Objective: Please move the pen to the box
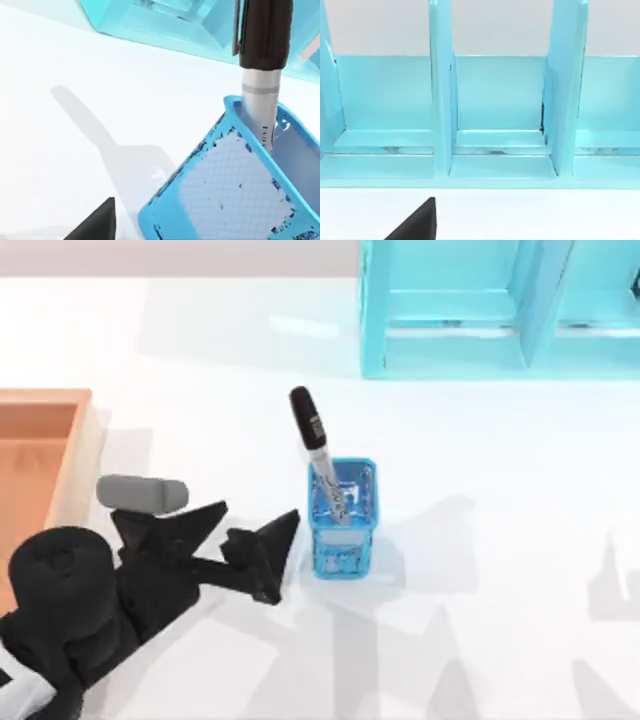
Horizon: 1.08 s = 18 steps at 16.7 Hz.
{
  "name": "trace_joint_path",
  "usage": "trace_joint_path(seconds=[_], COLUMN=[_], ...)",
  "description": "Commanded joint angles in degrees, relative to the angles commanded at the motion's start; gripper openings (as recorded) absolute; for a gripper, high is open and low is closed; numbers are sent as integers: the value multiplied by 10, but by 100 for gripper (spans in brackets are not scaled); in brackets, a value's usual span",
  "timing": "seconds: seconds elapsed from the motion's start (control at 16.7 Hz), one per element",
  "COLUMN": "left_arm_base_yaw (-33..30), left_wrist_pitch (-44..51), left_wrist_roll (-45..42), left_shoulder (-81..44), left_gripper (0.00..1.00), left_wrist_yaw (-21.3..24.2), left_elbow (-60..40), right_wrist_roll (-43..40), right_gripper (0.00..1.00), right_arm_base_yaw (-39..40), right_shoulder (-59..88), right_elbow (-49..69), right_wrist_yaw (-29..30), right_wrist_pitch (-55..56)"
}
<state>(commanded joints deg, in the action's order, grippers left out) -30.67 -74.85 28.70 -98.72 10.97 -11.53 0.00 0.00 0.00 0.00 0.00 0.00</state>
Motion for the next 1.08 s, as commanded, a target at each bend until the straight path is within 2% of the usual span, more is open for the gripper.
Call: trace_joint_path(seconds=[0.18,0.54,1.08], left_arm_base_yaw=[-13,-12,-44], left_wrist_pitch=[-33,-31,13], left_wrist_roll=[13,13,20], left_shoulder=[-35,-40,-177], left_gripper=[100,100,100], left_wrist_yaw=[5,4,-23], left_elbow=[-9,-16,-199], right_wrist_roll=[0,0,0], right_gripper=[100,100,100], right_arm_base_yaw=[0,0,0], right_shoulder=[0,0,0], right_elbow=[0,0,0], right_wrist_yaw=[0,0,0], right_wrist_pitch=[0,0,0])
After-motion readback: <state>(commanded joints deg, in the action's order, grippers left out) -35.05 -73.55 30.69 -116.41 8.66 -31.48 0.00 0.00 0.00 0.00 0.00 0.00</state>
